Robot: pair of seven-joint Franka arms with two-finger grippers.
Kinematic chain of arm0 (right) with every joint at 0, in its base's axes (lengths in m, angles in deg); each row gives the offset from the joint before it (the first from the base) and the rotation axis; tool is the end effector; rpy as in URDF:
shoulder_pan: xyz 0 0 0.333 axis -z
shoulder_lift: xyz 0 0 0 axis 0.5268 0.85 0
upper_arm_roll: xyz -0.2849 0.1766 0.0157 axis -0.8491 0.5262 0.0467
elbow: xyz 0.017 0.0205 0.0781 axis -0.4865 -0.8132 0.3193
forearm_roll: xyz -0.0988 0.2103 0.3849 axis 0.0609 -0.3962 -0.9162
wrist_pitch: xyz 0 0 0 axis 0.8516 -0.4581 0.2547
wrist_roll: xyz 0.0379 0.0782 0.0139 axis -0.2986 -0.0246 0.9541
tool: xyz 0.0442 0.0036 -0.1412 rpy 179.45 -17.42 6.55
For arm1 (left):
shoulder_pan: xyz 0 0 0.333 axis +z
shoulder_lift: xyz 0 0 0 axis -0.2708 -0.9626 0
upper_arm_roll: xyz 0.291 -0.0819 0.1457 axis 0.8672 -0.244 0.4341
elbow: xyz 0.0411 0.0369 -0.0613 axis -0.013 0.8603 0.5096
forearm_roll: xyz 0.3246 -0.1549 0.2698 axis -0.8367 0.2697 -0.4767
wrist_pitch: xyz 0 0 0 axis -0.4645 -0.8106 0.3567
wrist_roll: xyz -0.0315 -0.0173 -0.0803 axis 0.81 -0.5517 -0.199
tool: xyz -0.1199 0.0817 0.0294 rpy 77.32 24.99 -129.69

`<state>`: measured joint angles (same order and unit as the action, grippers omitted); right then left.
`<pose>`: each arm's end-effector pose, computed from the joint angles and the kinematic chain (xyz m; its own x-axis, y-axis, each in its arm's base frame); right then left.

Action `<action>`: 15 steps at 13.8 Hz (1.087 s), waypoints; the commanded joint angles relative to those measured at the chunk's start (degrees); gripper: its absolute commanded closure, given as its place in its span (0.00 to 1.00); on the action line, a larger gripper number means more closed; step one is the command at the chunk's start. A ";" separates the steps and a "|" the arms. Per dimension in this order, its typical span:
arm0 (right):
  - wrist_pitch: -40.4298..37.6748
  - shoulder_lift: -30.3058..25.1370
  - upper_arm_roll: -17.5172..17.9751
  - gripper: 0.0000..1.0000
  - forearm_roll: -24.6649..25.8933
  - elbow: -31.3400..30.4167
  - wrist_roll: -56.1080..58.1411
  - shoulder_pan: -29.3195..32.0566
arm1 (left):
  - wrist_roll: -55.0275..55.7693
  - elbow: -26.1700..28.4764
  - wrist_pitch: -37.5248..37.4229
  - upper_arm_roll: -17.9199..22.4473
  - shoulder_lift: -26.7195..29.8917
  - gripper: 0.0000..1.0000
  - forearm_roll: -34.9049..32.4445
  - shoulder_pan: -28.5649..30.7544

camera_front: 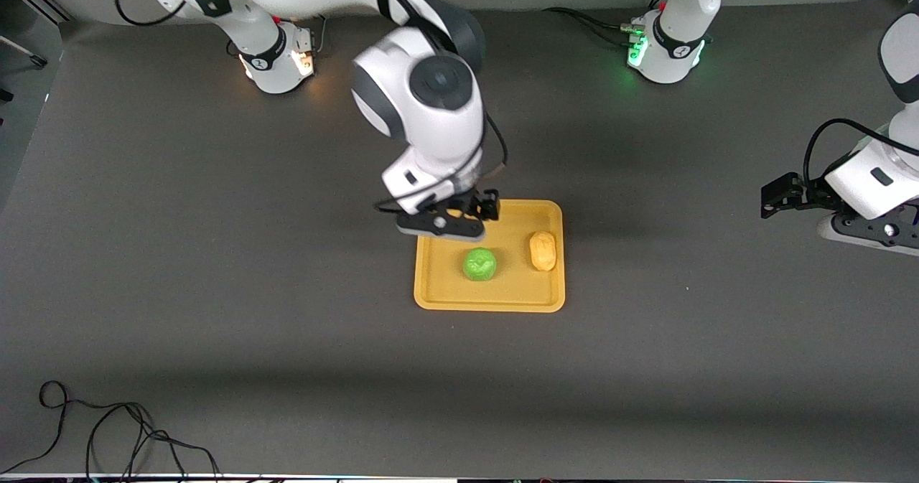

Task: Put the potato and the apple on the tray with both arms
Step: 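Open the right gripper and withdraw it from the tray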

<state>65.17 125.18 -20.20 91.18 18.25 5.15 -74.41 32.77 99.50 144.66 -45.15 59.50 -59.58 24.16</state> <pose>0.6094 0.5288 0.4690 0.9830 -0.1680 0.0735 -0.1707 -0.9848 0.0309 0.6490 -0.0219 0.5119 0.9758 -0.2181 0.0165 -0.2182 -0.9759 0.0089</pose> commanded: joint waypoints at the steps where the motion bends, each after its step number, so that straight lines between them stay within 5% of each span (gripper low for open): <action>1: -6.79 -8.12 0.07 0.00 0.77 -5.38 8.40 3.41 | -1.43 -1.32 -1.23 -0.20 -0.68 0.00 0.47 0.34; 5: -8.93 -21.83 -1.60 0.00 0.34 -18.80 22.99 10.61 | -1.43 -1.05 -1.31 -0.20 -0.77 0.00 0.39 0.34; 9: -6.22 -33.17 -0.82 0.00 -1.59 -31.37 40.30 24.74 | -1.34 -1.05 -1.40 -0.20 -1.03 0.00 0.39 0.34; 15: -4.98 -35.92 0.86 0.00 -4.50 -34.75 56.77 42.87 | -1.34 -1.23 -1.40 -0.29 -1.38 0.00 0.65 0.26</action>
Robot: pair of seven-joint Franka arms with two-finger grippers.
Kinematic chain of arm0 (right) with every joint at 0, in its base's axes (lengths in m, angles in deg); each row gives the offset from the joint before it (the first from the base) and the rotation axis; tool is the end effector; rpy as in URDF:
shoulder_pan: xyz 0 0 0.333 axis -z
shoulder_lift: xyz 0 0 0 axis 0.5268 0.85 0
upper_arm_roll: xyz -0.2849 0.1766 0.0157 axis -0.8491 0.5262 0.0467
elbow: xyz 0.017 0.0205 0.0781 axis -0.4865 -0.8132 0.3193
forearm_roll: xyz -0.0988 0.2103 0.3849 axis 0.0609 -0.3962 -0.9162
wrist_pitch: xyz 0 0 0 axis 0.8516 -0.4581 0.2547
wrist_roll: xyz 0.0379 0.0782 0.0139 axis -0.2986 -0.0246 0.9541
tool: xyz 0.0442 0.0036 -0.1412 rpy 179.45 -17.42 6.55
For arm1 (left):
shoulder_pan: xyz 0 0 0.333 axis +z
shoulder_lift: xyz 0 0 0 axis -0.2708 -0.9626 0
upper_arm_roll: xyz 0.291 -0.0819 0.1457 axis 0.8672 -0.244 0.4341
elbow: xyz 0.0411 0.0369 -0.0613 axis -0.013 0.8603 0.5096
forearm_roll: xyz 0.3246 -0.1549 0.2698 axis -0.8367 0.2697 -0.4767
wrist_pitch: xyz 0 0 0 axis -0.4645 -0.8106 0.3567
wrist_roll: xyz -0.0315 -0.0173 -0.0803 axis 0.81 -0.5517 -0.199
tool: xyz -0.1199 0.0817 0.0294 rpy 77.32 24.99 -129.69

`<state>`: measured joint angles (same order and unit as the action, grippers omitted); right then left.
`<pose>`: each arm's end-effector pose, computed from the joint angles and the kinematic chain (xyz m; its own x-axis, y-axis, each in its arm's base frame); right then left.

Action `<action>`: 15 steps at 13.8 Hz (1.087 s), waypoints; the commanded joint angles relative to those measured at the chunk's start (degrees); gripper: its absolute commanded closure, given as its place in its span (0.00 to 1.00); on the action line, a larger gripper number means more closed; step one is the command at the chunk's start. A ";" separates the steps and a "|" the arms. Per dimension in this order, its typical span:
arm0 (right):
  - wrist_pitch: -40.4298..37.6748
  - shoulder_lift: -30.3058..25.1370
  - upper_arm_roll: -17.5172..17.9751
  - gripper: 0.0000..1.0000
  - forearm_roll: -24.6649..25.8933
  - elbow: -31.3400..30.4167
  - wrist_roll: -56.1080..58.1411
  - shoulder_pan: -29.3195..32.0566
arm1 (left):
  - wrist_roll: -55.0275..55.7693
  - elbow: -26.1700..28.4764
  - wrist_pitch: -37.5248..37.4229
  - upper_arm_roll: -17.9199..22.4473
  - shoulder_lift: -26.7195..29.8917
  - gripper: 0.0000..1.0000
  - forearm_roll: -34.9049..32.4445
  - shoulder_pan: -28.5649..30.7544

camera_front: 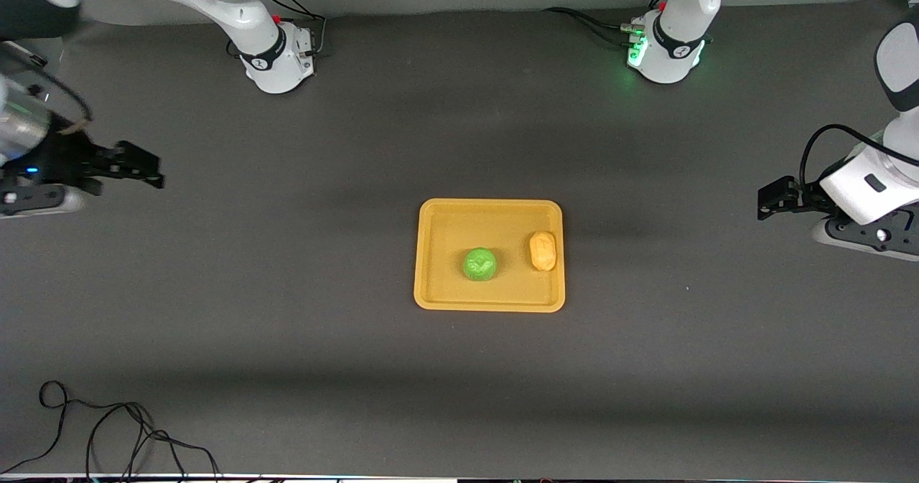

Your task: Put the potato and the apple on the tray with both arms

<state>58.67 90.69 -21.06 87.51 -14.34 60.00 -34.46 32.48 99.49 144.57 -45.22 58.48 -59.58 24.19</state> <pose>0.6234 0.0041 0.5923 0.9961 0.0660 -0.0582 0.0659 -0.9978 -0.0050 0.6519 -0.0219 0.5005 0.9747 -0.2237 -0.0014 -0.2236 -0.9745 0.0157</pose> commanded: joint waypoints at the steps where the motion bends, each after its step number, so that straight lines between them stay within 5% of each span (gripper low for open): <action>1: 1.52 -1.35 1.54 0.00 -0.57 -2.06 1.93 3.11 | -1.05 -1.31 -1.31 -0.22 -0.45 0.00 1.08 0.22; 15: 0.91 -1.44 -0.58 0.00 -0.21 -1.98 1.75 2.76 | -0.08 -1.40 -1.31 -0.40 -0.54 0.00 0.39 -0.74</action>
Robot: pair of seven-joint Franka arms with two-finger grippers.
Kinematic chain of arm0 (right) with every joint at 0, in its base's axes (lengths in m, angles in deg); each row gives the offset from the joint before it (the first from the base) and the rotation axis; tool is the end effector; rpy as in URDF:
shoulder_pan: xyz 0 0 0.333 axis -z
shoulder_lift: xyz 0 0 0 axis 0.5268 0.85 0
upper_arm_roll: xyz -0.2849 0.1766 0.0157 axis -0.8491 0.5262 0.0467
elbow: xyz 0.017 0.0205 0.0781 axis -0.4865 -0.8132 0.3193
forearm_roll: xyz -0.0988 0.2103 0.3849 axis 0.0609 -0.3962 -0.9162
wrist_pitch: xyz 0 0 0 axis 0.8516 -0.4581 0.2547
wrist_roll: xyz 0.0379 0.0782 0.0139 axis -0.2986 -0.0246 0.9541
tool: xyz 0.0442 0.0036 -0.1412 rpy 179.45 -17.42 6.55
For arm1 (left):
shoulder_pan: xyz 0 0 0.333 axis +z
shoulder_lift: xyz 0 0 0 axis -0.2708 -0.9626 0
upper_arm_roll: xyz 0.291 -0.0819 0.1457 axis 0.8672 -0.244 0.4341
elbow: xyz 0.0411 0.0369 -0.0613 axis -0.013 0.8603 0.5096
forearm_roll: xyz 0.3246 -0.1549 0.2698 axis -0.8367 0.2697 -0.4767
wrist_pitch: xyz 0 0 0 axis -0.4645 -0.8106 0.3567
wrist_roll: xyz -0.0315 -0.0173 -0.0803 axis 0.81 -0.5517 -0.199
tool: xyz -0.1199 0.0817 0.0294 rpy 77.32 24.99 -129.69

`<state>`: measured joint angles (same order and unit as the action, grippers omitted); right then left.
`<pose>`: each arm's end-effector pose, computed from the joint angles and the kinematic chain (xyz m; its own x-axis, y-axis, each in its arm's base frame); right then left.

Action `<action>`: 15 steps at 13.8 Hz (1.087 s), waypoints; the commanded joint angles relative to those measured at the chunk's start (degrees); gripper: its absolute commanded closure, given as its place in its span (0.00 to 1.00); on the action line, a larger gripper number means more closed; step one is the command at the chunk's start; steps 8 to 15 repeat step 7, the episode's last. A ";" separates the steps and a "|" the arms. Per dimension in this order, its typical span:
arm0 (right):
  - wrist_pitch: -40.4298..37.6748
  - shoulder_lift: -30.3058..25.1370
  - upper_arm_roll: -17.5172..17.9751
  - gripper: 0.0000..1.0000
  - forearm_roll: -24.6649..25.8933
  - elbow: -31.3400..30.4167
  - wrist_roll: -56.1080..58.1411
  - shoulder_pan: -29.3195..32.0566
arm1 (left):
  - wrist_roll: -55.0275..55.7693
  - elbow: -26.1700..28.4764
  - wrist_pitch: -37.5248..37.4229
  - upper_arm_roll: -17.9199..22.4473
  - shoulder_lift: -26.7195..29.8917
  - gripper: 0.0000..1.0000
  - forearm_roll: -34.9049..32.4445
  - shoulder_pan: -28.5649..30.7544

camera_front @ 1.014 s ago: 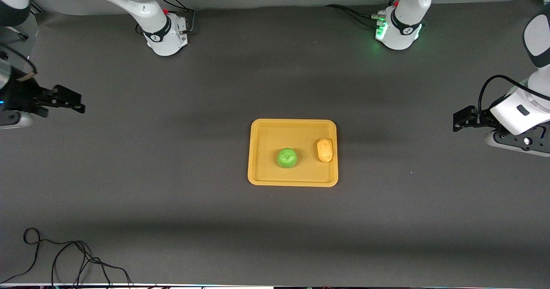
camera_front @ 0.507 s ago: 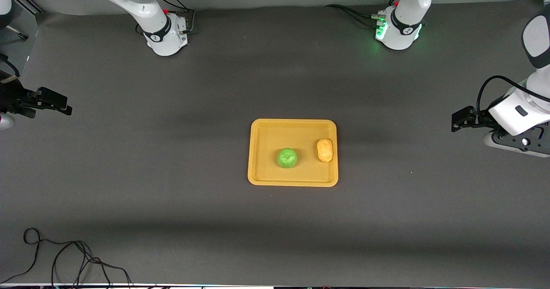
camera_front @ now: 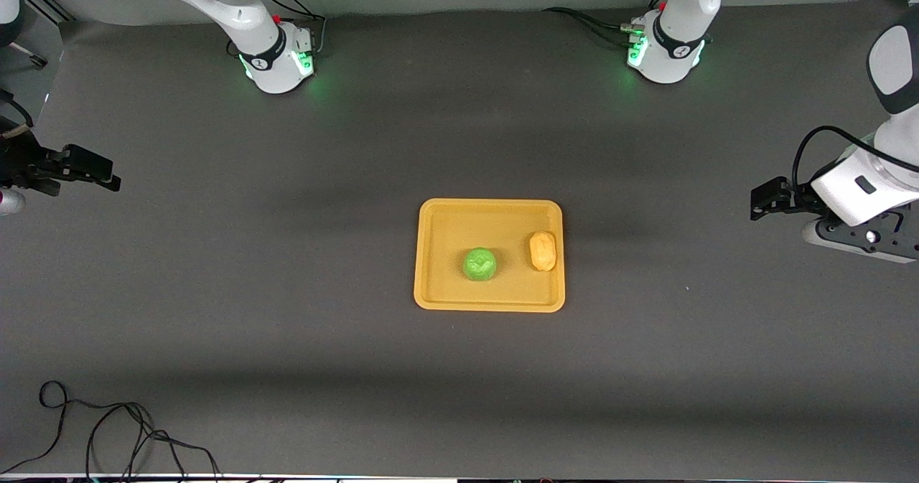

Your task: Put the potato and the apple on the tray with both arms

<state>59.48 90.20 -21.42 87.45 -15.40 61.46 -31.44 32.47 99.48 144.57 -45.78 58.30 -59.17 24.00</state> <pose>0.6211 -0.0325 0.5891 0.9980 0.0326 -0.0538 0.0323 -0.9995 -0.0072 0.6520 -0.0310 0.4987 0.9720 -0.2351 -0.0025 -0.2350 -0.9717 0.0246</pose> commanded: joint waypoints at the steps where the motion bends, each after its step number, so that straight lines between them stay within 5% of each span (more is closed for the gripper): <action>1: 0.10 -0.68 -0.21 0.00 -0.15 -0.66 0.20 -0.17 | 0.01 -1.30 -1.31 0.16 -0.35 0.00 0.06 -0.47; 15: -0.34 0.11 -0.12 0.00 -0.15 0.66 -0.42 -0.26 | 2.29 -1.47 -1.31 0.25 0.17 0.00 -0.11 -0.12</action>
